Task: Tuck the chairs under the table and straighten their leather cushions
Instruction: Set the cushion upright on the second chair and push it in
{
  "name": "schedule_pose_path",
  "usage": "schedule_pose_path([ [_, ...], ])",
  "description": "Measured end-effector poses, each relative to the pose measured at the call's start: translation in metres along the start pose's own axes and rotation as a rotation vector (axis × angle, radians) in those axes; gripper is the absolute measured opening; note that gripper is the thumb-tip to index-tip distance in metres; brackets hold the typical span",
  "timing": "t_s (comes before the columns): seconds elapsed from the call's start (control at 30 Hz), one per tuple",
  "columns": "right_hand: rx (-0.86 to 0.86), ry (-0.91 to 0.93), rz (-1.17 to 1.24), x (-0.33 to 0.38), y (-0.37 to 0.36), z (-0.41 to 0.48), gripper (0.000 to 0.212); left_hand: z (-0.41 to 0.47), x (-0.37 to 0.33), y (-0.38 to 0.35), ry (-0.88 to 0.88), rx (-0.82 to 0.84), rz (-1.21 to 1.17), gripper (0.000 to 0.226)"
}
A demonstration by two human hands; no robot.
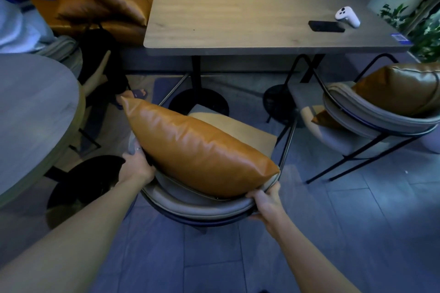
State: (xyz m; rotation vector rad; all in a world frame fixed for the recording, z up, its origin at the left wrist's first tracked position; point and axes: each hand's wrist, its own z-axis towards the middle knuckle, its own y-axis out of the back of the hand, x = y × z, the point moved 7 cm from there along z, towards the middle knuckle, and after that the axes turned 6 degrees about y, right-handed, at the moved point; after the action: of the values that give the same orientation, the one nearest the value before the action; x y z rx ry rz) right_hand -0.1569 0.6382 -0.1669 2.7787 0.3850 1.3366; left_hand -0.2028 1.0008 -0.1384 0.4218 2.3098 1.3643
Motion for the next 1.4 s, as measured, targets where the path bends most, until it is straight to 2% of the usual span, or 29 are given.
schedule_pose_path([
  [0.17, 0.004, 0.002, -0.078, 0.007, 0.007, 0.011, 0.055, -0.006, -0.001, -0.003, 0.014, -0.009, -0.030, 0.071],
  [0.3, 0.025, 0.012, -0.162, 0.016, 0.013, 0.024, 0.059, -0.015, 0.002, -0.007, 0.052, -0.013, -0.077, 0.072],
  [0.63, 0.121, 0.095, -0.360, 0.056, 0.003, 0.058, 0.051, -0.038, 0.030, -0.003, 0.098, -0.042, -0.171, 0.095],
  [0.83, 0.091, 0.147, -0.378, 0.076, -0.004, 0.069, 0.052, -0.033, 0.037, 0.001, 0.103, -0.037, -0.192, 0.093],
  [0.93, 0.009, 0.184, -0.273, 0.069, -0.006, 0.061, 0.065, -0.029, 0.034, 0.003, 0.094, -0.025, -0.213, 0.094],
  [1.03, -0.039, 0.205, -0.242, 0.046, -0.018, 0.043, 0.111, -0.032, 0.030, 0.002, 0.095, -0.042, -0.186, 0.095],
  [1.07, -0.032, 0.192, -0.225, 0.039, -0.025, 0.036, 0.121, -0.033, 0.030, 0.002, 0.096, -0.050, -0.174, 0.095],
  [1.17, -0.056, 0.188, -0.173, 0.031, -0.030, 0.033, 0.120, -0.035, 0.027, -0.001, 0.086, -0.071, -0.158, 0.093],
  [1.4, -0.059, 0.224, -0.220, 0.055, -0.010, 0.054, 0.109, -0.044, 0.010, -0.006, 0.030, -0.095, -0.168, 0.082],
])
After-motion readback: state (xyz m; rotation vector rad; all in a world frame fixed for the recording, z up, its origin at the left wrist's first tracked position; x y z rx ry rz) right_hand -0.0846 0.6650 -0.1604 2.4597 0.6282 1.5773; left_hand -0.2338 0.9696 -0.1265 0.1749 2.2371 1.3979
